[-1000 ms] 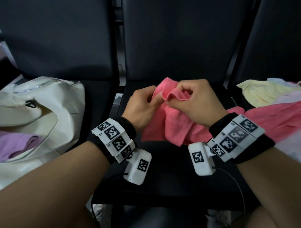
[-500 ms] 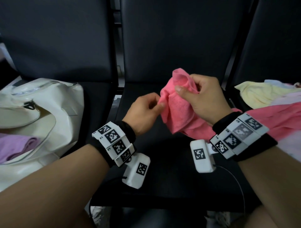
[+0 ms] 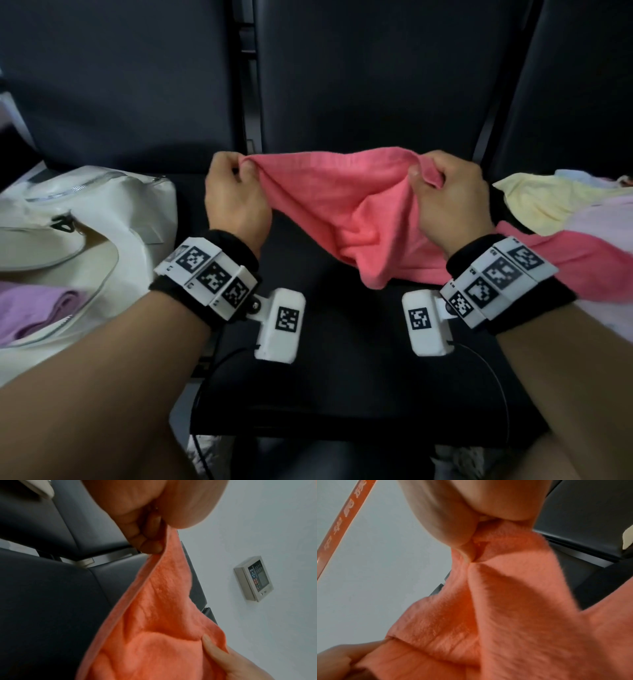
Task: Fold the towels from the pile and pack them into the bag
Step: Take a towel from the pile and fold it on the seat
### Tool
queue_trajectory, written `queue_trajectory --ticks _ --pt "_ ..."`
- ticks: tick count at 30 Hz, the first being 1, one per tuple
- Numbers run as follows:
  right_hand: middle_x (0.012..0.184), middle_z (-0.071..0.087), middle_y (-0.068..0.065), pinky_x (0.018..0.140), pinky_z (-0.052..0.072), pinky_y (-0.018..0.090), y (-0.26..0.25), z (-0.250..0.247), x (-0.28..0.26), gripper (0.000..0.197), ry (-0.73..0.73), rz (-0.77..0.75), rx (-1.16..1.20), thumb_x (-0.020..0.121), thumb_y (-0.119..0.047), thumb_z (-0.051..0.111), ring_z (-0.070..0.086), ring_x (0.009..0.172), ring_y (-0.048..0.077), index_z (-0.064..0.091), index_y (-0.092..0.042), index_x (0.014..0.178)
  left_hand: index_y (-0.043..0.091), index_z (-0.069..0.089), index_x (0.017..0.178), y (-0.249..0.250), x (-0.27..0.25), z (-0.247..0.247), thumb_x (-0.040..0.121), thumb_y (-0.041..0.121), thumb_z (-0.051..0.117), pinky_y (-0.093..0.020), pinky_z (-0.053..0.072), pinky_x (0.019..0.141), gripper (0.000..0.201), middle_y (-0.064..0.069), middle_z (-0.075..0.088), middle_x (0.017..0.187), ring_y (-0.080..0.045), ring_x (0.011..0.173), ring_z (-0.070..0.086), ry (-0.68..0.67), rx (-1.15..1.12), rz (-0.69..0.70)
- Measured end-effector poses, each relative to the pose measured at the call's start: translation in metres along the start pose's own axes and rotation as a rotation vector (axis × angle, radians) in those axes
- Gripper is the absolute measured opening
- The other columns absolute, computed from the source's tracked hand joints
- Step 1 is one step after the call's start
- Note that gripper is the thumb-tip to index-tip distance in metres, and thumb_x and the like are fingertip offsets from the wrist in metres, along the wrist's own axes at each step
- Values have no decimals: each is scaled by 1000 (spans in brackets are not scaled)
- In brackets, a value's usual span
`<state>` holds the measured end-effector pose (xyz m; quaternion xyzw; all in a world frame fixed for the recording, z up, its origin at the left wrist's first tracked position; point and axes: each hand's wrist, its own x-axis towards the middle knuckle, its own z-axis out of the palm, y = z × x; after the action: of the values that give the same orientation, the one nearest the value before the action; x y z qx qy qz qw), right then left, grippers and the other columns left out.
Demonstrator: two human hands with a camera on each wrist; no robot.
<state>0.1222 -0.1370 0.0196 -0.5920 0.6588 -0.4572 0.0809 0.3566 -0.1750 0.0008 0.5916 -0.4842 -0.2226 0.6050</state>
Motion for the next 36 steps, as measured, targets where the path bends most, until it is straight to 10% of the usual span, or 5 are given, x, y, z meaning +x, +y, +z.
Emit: queue_trajectory --ticks 4,10,17,28,36 --pt "59 55 -18 67 43 25 1 5 -1 22 20 93 28 90 -31 72 54 64 3 61 -30 71 13 63 83 -7 -5 0 101 19 55 -28 47 50 21 -3 60 61 -13 48 56 -242 -84 -131" --pt "70 66 -13 62 42 17 -2 5 -1 18 -20 175 -26 86 -39 76 62 71 1 69 -26 75 19 73 79 -8 -18 2 86 37 80 -26 50 60 20 3 72 70 -11 64 66 -536 187 -100" --pt "82 72 -10 86 55 35 15 -7 5 14 50 250 18 91 -36 72 67 85 11 78 -24 88 25 73 69 -14 -7 -13 85 44 75 -29 53 67 25 4 72 71 -16 76 69 -505 348 -72" --pt "49 38 -2 65 46 38 26 3 13 47 111 360 51 93 -37 65 44 55 22 50 -10 57 8 63 70 -13 -4 -6 88 26 60 -34 38 60 26 -2 44 60 -19 59 42 -212 87 -301" --pt "73 71 1 72 50 27 13 16 1 24 -32 300 115 89 -33 72 65 73 12 73 -17 71 7 61 67 -2 -33 6 97 34 68 -29 44 57 40 -5 55 58 -16 54 52 -532 -27 -288"
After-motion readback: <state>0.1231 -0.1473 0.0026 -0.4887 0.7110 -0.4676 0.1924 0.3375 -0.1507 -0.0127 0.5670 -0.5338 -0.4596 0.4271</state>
